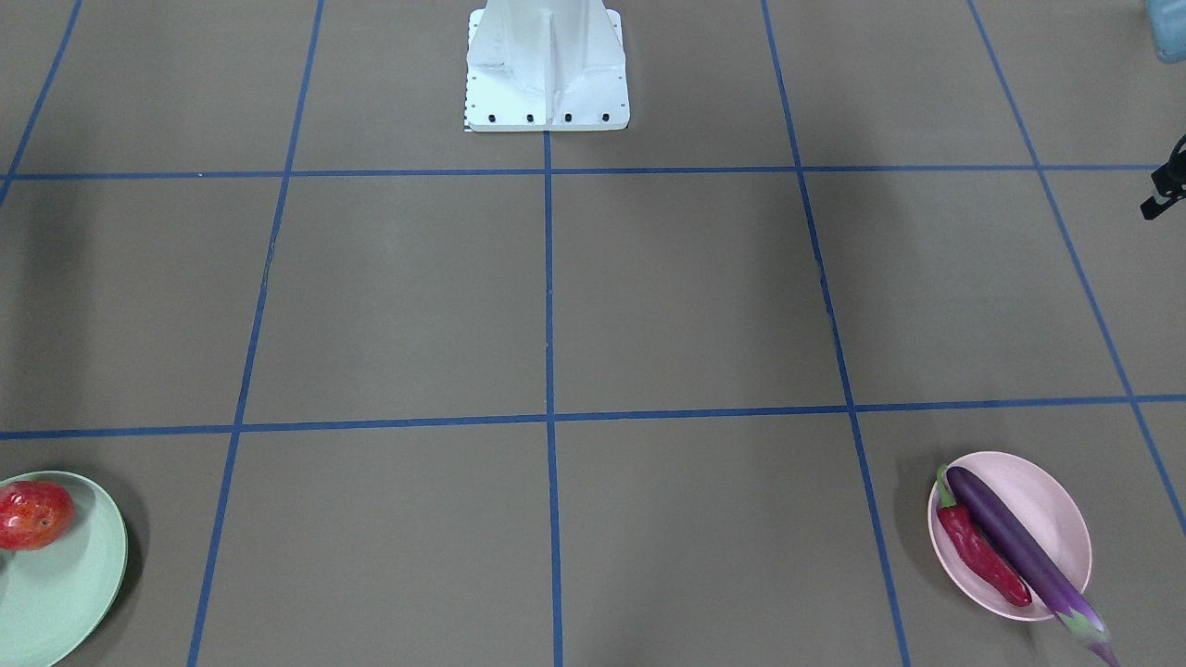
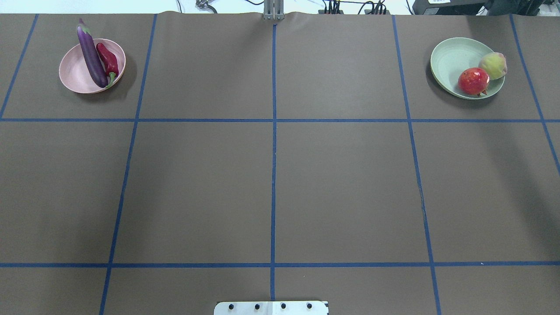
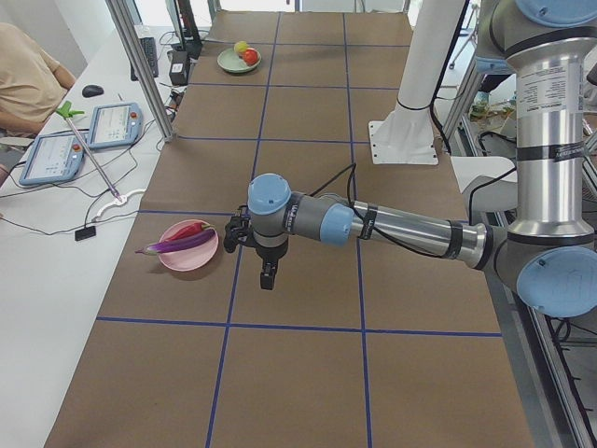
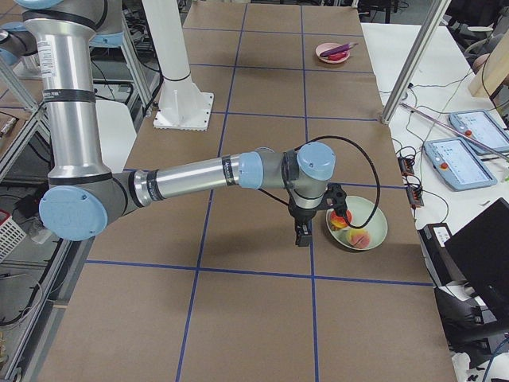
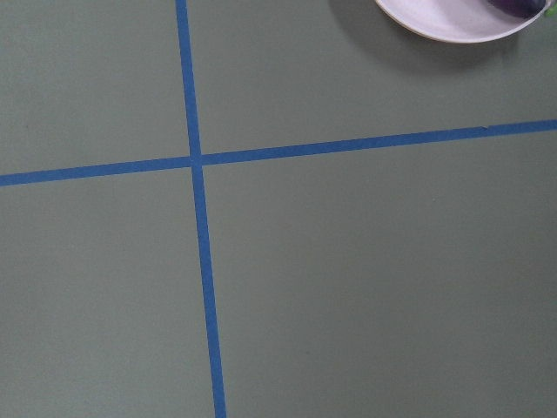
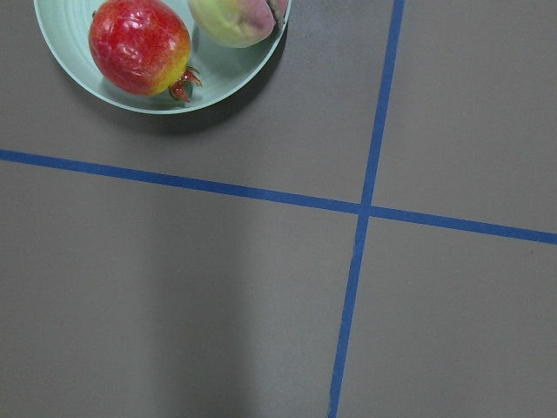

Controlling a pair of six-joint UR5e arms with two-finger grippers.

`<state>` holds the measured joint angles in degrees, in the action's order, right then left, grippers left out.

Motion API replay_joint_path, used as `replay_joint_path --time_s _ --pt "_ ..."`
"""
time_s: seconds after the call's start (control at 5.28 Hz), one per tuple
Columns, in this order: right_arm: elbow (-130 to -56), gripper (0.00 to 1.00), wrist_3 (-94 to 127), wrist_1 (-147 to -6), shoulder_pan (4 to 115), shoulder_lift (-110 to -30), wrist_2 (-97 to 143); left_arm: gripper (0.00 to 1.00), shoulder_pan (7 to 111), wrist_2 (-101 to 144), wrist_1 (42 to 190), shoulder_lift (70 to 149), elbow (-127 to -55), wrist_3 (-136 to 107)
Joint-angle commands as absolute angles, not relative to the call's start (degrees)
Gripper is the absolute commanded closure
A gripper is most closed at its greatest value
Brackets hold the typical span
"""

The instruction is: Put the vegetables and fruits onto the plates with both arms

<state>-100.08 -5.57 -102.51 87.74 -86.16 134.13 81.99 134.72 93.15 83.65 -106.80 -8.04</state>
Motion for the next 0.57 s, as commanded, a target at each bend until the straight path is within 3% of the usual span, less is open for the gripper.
replay_joint_path --time_s 0.0,0.38 --pt "-99.7 0.00 -5.7 -102.6 87.8 -86.1 134.6 0.00 82.3 134.6 92.6 83.9 -105.8 -1.6" --pt "-99.5 0.00 -5.6 -102.0 87.7 -86.5 133.9 0.00 85.2 135.0 89.1 84.5 -104.3 -1.6"
